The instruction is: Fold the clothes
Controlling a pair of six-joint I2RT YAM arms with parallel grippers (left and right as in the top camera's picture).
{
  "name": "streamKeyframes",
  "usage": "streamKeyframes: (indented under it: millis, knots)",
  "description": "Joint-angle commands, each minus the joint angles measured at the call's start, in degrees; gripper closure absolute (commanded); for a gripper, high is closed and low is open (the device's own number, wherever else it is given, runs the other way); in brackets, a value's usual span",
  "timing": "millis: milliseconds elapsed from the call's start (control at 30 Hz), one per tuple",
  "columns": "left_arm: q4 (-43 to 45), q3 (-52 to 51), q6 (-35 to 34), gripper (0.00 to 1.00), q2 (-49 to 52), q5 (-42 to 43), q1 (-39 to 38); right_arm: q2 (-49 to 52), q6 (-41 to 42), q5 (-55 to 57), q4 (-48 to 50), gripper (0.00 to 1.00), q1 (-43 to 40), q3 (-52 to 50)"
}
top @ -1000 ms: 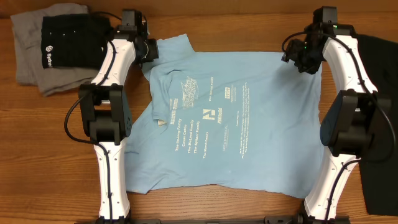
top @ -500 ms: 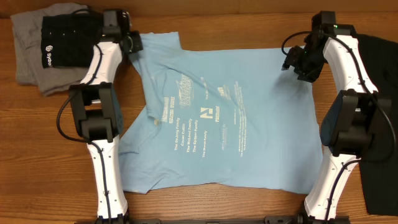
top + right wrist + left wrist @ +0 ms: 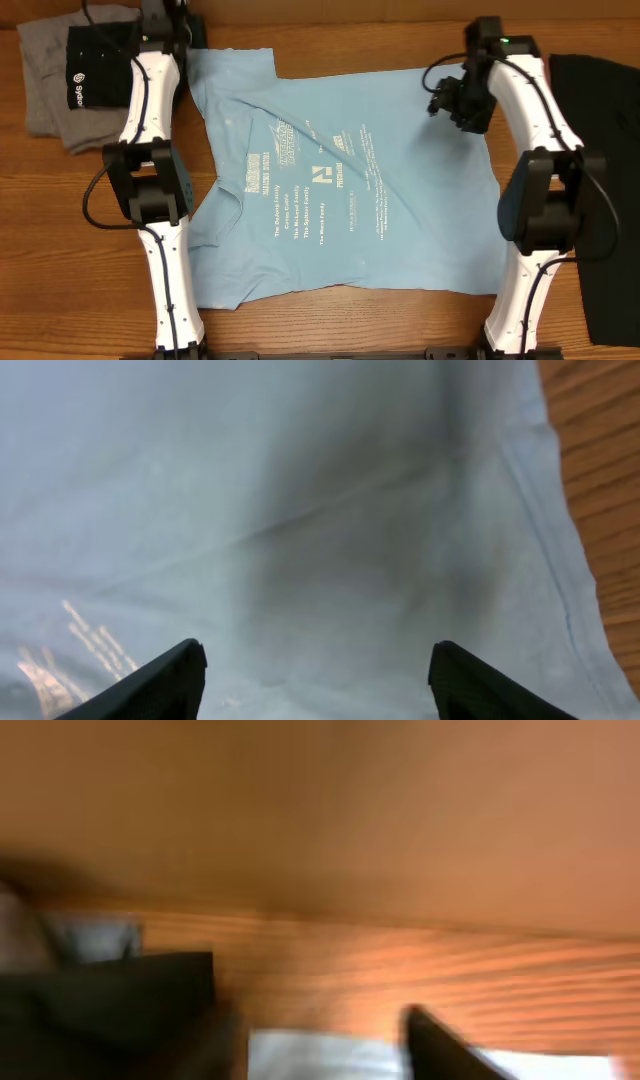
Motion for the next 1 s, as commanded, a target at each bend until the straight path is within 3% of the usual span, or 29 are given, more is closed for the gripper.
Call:
streamKeyframes:
  millis: [0,133,300,367,400,467,567,600,633,667,733,767,967]
  knots:
    - [-8.3,11.4,1.7,0.12,-1.0,2.7,-1.8,-3.4,1.4,4.0,-0.3,0.22,0.1,1.4]
    - [-26.9,23.1,1.7,0.00,-1.4,7.2,-3.6,-3.4,1.3,4.0,0.1,0.12,-0.8,1.4]
    - [-49.9,32.3,1.2,0.00,-1.5,7.6,-5.7,-3.2,-1.4,4.0,3.4,0.09,-2.3,1.4]
    - [-61.4,33.5,-1.3,0.00,-1.5,7.5,-6.6,-2.5,-1.9,3.8,5.9,0.20,-2.8,1.1]
    - [-64.3,33.5,-1.8,0.00,-1.5,7.3,-6.8,-2.1,-1.9,3.6,6.3,0.33,-2.8,1.1]
    - [-65.9,31.9,-2.2,0.00,-1.5,8.5,-7.0,-1.1,-2.3,3.5,7.0,0.55,-2.8,1.1]
    - [-65.9,29.1,-2.2,0.01,-1.6,10.8,-7.3,0.9,-2.3,3.5,7.6,0.69,-2.8,1.1]
    - [-65.9,27.8,-2.2,0.25,-1.7,10.8,-7.3,1.4,-2.3,3.5,7.6,0.70,-2.8,1.1]
    - [-65.9,26.8,-2.4,0.40,-1.7,11.1,-7.3,1.8,-2.3,3.5,7.5,0.70,-2.8,1.1]
    - [-65.9,25.7,-2.6,0.46,-1.7,11.4,-7.3,2.3,-2.3,3.5,7.4,0.70,-2.8,1.1]
    - [-65.9,22.3,-2.6,0.30,-1.8,12.3,-7.3,2.8,-2.3,3.6,6.9,0.70,-2.8,1.1]
    - [-65.9,21.9,-2.6,0.27,-1.8,12.3,-7.3,2.8,-2.3,3.6,6.9,0.69,-2.8,1.1]
    - [-65.9,21.5,-3.0,0.25,-7.0,13.1,-7.0,2.8,-3.0,3.6,6.8,0.67,-2.9,1.1]
